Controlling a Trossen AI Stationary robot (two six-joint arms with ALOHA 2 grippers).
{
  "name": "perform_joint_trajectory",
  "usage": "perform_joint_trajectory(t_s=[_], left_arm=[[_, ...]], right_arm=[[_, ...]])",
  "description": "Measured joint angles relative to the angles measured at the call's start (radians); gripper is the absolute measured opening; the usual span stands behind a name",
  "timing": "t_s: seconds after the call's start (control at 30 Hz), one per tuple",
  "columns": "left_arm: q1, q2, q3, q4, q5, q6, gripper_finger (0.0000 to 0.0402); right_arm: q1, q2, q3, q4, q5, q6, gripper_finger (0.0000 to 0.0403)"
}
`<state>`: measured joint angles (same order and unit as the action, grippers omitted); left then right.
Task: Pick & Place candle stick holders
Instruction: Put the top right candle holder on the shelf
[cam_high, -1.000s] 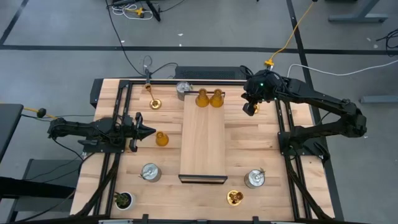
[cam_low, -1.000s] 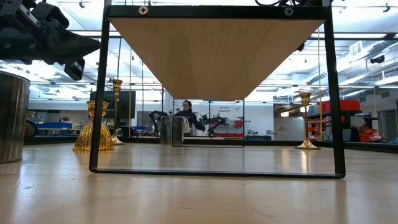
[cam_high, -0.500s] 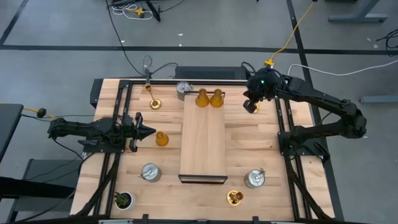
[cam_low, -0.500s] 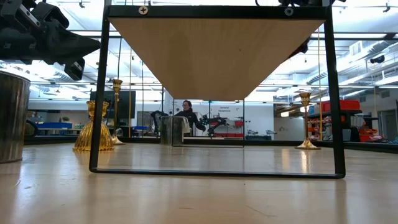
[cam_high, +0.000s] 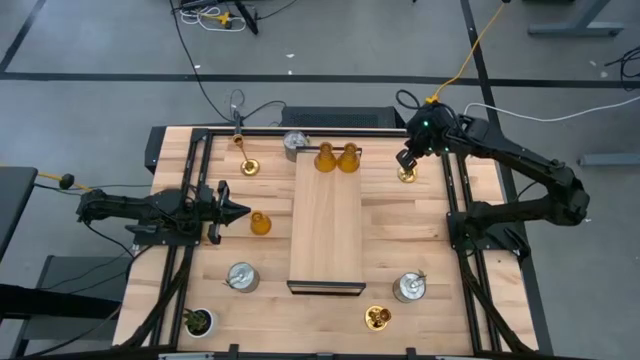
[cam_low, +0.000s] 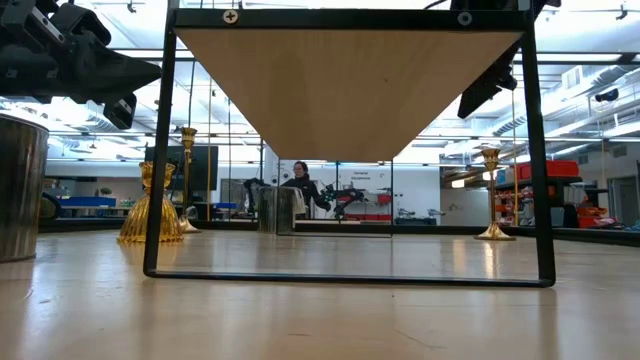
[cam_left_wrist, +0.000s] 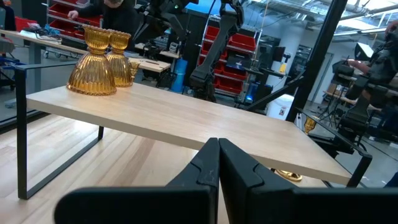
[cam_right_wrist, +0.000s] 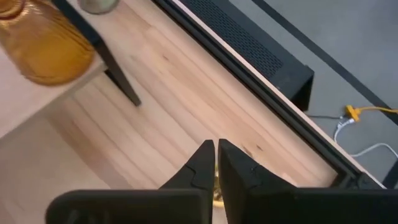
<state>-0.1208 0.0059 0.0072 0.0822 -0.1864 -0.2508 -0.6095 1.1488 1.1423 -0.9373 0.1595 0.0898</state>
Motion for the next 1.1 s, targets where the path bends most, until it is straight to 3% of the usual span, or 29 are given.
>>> perform_joint_trajectory(t_s=[0.2,0.47,0.63,0.87,1.1], left_arm=[[0.0,0.0,0.0,0.0,0.0,0.0,0.001],[0.0,0.0,0.0,0.0,0.0,0.0,0.001],[0.0,0.0,0.0,0.0,0.0,0.0,0.001],[0.0,0.0,0.0,0.0,0.0,0.0,0.001],[0.0,0.0,0.0,0.0,0.0,0.0,0.001]], right_arm=[[-0.034,0.0,0.0,-0.023,0.027,0.015,0.0068],[-0.075,0.009,0.0,-0.029,0.037,0.06,0.0171],[-0.094,0.035,0.0,-0.031,0.103,0.104,0.0237],[-0.101,0.075,0.0,-0.031,0.076,0.114,0.0316],[-0.101,0.11,0.0,-0.041,0.062,0.116,0.0371]])
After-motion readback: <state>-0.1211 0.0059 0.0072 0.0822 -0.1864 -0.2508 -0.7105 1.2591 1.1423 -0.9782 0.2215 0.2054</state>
